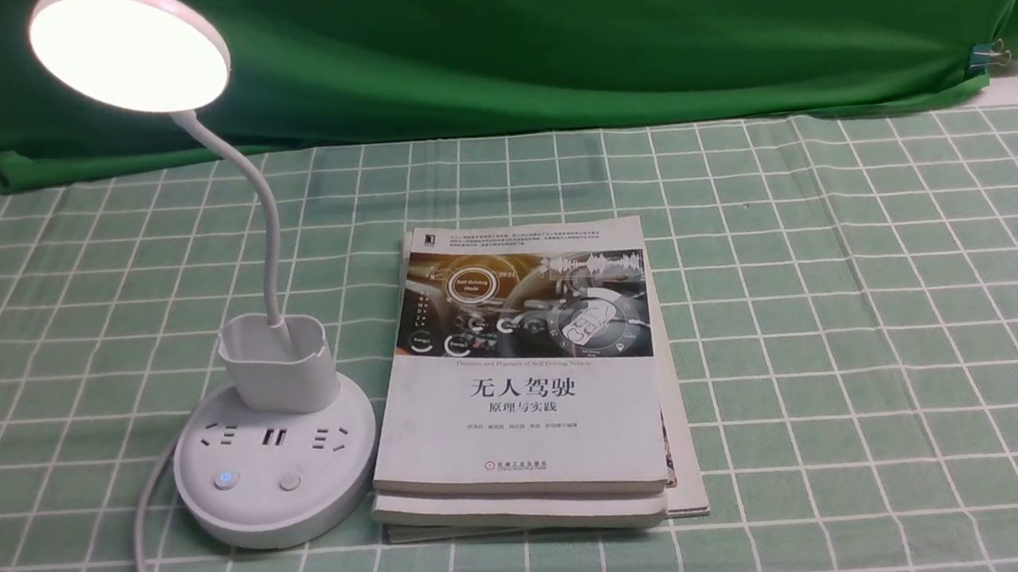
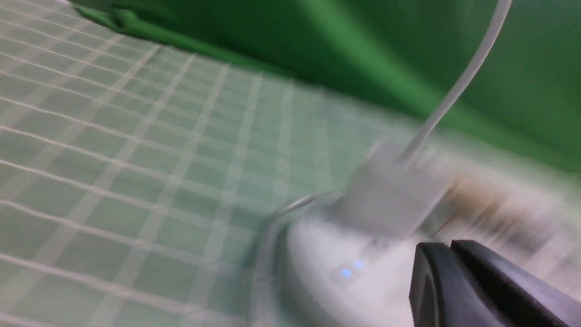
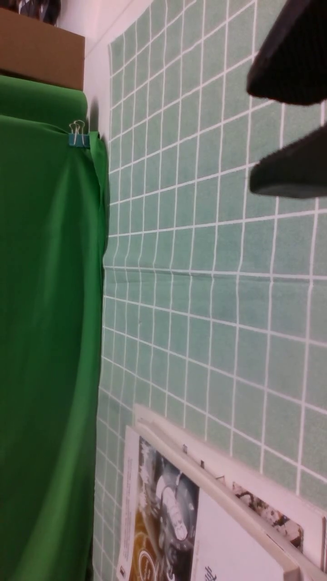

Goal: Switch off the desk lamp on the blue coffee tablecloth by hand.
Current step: 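Press the power button on the round power strip under the lamp with the left gripper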

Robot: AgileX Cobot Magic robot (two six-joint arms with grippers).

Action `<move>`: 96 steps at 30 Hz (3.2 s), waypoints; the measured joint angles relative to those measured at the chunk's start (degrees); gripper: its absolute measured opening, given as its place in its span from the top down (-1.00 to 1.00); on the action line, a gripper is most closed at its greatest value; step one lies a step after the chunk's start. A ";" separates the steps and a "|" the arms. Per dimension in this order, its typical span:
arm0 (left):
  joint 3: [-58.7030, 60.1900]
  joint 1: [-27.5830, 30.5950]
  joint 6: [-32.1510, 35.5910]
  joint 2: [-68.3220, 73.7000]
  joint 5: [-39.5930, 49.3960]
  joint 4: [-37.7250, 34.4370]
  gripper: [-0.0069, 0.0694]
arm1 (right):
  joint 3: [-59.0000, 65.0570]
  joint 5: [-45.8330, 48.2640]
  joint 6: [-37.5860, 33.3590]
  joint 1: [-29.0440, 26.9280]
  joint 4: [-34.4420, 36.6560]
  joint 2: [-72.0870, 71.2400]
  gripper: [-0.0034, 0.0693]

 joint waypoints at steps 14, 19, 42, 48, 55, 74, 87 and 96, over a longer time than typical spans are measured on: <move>-4.71 0.00 0.06 4.23 -0.50 -12.06 0.76 | 0.00 0.00 0.00 0.00 0.00 0.00 0.24; -16.81 0.00 0.16 19.94 13.27 -2.07 0.76 | 0.00 0.00 0.00 0.00 0.00 0.00 0.24; -52.97 -19.34 -1.48 77.37 47.77 25.48 0.76 | 0.00 0.00 0.00 0.00 0.00 0.00 0.24; -58.30 -22.09 -2.92 83.89 47.98 27.26 0.76 | 0.00 0.00 0.00 0.00 0.00 0.00 0.24; -62.56 -22.09 -3.99 90.98 47.03 33.21 0.76 | 0.00 0.00 0.00 0.00 0.00 0.00 0.24; -65.81 -17.35 0.53 98.26 47.06 28.37 0.76 | 0.00 0.00 0.00 0.00 0.00 0.00 0.24; -65.81 -20.52 -1.79 98.26 44.55 33.05 0.76 | 0.00 0.00 0.00 0.00 0.00 0.00 0.24; -65.81 -20.10 -2.47 98.27 43.85 33.91 0.76 | 0.00 0.00 0.00 0.00 0.00 0.00 0.24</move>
